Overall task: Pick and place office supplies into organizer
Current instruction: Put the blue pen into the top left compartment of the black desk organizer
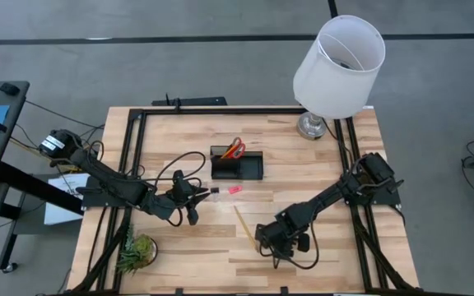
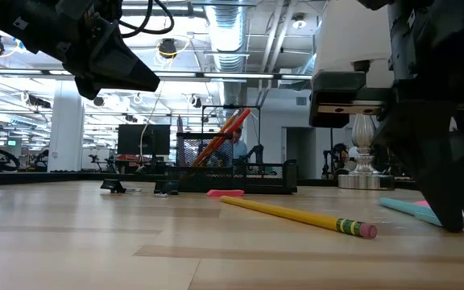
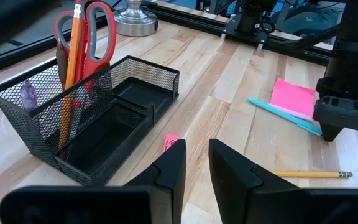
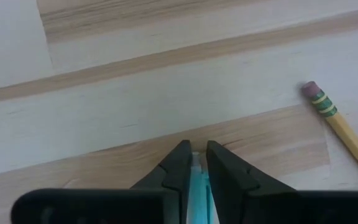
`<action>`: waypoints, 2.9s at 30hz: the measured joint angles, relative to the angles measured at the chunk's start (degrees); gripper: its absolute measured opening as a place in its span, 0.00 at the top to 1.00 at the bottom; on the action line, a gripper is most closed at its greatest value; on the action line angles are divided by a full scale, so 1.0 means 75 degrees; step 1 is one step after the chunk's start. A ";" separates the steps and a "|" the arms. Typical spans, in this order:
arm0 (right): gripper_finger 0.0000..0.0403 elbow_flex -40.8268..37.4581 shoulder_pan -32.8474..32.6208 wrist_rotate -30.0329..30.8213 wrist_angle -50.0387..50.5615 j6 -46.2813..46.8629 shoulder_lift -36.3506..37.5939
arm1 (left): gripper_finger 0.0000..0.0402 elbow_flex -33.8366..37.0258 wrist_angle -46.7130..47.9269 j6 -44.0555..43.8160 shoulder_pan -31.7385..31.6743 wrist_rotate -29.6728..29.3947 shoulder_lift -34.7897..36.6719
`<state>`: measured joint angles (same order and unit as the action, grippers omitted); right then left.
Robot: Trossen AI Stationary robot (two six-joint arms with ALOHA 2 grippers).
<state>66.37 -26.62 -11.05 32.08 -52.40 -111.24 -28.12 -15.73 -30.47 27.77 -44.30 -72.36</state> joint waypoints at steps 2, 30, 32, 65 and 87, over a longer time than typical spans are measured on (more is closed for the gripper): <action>0.88 0.0000 0.0040 -0.0008 0.0027 0.0000 -0.0003 | 0.85 0.0000 0.0003 0.0002 0.0000 -0.0001 0.0000; 0.98 -0.0035 0.0241 -0.0244 -0.0153 0.0325 0.0003 | 0.85 0.0000 0.0000 -0.0072 -0.0003 -0.0001 0.0000; 0.99 -0.0024 0.0287 -0.0237 -0.0441 0.0606 0.0017 | 0.85 0.0000 -0.0003 -0.0106 -0.0001 -0.0001 0.0000; 1.00 0.0582 0.5489 -0.2442 -0.3302 0.5854 0.3996 | 0.85 0.0006 -0.0002 -0.0913 -0.0009 -0.0205 0.0000; 1.00 0.0428 0.4764 -0.2098 -0.2692 0.5510 0.4462 | 0.85 -0.0962 -0.3532 0.1915 -0.1787 0.4384 -0.4671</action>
<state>69.58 9.11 -26.79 11.90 -11.07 -77.78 -35.33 -42.21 -16.11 14.36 -11.43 -107.39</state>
